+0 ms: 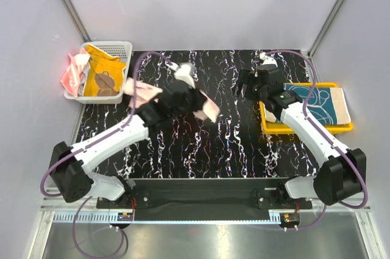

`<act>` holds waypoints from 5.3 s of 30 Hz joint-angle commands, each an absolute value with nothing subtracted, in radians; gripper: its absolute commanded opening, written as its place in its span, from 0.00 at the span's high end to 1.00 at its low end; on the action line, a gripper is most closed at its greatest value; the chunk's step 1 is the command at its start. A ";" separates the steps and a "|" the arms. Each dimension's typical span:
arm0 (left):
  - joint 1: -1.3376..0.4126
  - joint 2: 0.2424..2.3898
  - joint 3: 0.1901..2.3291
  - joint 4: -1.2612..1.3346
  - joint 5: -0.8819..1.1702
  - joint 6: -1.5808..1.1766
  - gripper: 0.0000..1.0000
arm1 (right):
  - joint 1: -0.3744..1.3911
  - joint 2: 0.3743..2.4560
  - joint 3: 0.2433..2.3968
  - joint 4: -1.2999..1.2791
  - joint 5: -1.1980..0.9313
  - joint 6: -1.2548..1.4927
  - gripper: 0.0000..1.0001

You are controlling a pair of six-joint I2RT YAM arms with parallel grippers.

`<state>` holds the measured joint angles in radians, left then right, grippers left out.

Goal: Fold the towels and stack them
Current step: Move the towel to the center of the board, then flatten out the crumpled towel

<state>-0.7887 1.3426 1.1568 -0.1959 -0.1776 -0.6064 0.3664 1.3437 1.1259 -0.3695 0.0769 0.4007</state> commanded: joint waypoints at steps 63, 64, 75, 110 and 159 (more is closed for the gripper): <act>-0.337 1.591 0.813 -0.238 -0.255 -1.000 0.60 | 0.686 2.571 2.260 -0.543 0.069 0.106 0.41; -0.337 1.603 0.822 -0.248 -0.262 -0.997 0.60 | 0.686 2.574 2.264 -0.546 0.068 0.109 0.42; -0.339 1.726 0.916 -0.314 -0.273 -0.979 0.68 | 0.686 2.566 2.223 -0.534 0.055 0.118 0.72; -0.431 1.287 1.166 -0.477 -0.247 -0.427 1.00 | 0.590 1.715 1.576 -0.380 0.242 0.166 1.00; -0.258 1.595 1.755 -0.345 0.040 -0.315 1.00 | 0.351 1.696 1.758 -0.273 0.066 0.140 1.00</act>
<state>-0.3172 1.5097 1.6966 -0.5110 0.0292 -0.3248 0.4210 1.6222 1.7290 -0.3958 0.1070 0.1387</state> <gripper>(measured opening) 0.024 0.010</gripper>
